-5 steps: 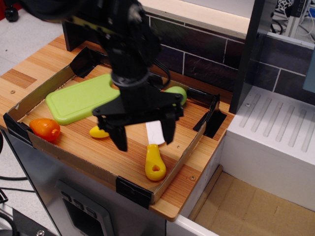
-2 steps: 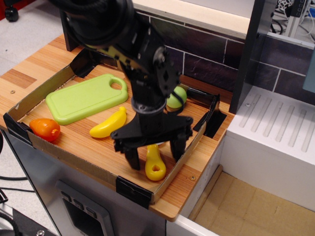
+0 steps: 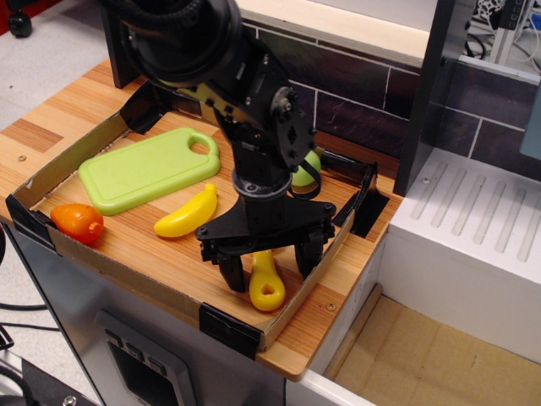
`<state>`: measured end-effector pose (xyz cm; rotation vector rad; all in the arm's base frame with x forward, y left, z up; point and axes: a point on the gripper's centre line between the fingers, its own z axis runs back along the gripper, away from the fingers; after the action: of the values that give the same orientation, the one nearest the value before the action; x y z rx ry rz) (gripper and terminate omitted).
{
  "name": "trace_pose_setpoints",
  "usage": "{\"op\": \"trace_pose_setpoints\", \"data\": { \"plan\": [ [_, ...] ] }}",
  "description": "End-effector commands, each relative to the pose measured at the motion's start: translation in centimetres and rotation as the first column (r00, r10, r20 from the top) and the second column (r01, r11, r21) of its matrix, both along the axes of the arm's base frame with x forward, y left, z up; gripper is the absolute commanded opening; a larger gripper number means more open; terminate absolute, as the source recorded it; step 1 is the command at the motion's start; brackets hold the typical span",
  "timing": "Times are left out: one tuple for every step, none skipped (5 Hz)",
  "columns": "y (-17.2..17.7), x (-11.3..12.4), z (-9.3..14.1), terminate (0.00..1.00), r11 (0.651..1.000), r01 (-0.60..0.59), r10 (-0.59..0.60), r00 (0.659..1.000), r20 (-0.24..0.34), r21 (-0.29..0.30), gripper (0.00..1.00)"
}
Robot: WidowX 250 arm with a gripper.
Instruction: Put knife on cutting board
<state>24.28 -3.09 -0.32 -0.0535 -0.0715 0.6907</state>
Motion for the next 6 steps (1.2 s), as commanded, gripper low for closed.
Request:
{"op": "trace_pose_setpoints", "data": {
  "plan": [
    [0.6, 0.5, 0.2, 0.0, 1.0, 0.02, -0.02, 1.0, -0.015, -0.001, 0.0],
    [1.0, 0.0, 1.0, 0.0, 1.0, 0.005, -0.005, 1.0, -0.015, -0.005, 0.0],
    [1.4, -0.6, 3.2, 0.0, 1.0, 0.007, -0.007, 1.0, 0.011, -0.01, 0.0],
    [2.4, -0.9, 6.7, 0.0, 0.999, -0.021, 0.023, 0.999, 0.046, -0.05, 0.0],
    [4.4, -0.8, 10.4, 0.0, 0.994, -0.057, 0.065, 0.994, 0.087, -0.09, 0.0],
    [7.8, 0.2, 12.2, 0.0, 0.97, -0.233, 0.239, 0.965, 0.108, -0.069, 0.0]
  ]
}}
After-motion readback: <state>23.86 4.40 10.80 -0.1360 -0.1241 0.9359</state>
